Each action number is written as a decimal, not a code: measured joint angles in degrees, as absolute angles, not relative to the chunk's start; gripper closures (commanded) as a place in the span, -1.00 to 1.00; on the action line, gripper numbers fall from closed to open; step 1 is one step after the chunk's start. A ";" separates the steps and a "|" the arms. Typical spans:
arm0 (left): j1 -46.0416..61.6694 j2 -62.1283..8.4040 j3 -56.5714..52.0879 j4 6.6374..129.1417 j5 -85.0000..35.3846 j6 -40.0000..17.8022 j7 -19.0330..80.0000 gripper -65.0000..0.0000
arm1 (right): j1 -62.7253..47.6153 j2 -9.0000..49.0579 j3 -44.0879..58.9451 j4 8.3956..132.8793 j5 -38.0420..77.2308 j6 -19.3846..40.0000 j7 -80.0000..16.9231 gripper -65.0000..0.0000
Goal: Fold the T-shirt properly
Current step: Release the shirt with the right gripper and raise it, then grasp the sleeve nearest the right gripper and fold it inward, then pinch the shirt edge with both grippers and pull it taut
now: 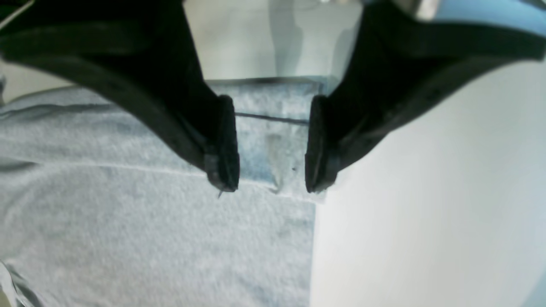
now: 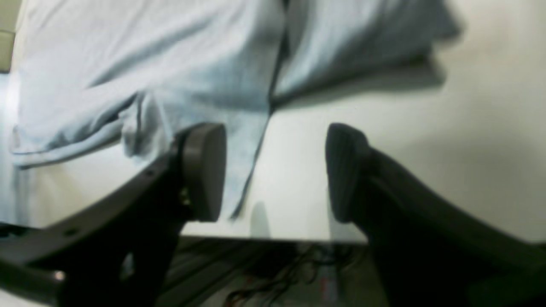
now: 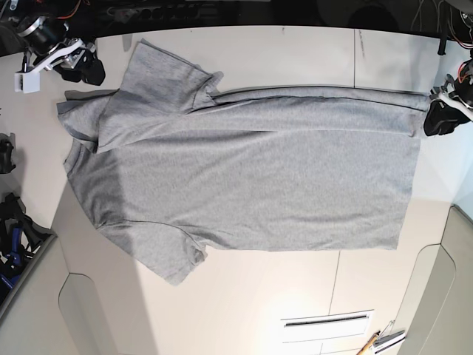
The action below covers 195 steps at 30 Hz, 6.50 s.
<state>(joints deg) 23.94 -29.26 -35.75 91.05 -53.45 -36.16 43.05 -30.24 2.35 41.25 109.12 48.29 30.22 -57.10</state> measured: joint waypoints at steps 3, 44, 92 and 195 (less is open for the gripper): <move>23.92 -29.19 -35.75 91.05 -54.02 -36.34 43.48 0.12 | -30.44 0.51 40.66 107.07 50.11 30.28 -56.90 -0.10; 23.92 -29.21 -35.75 91.05 -54.00 -36.40 43.72 0.12 | -22.76 0.62 23.70 94.89 58.43 32.34 -61.12 1.00; 22.94 -29.19 -33.69 91.05 -51.59 -39.11 44.12 1.00 | -0.64 6.50 33.23 95.13 29.61 31.35 -57.08 1.00; 30.44 -24.91 -41.91 92.03 -70.74 -39.68 57.39 0.48 | 1.17 16.91 34.11 97.49 23.44 31.57 -47.94 -0.07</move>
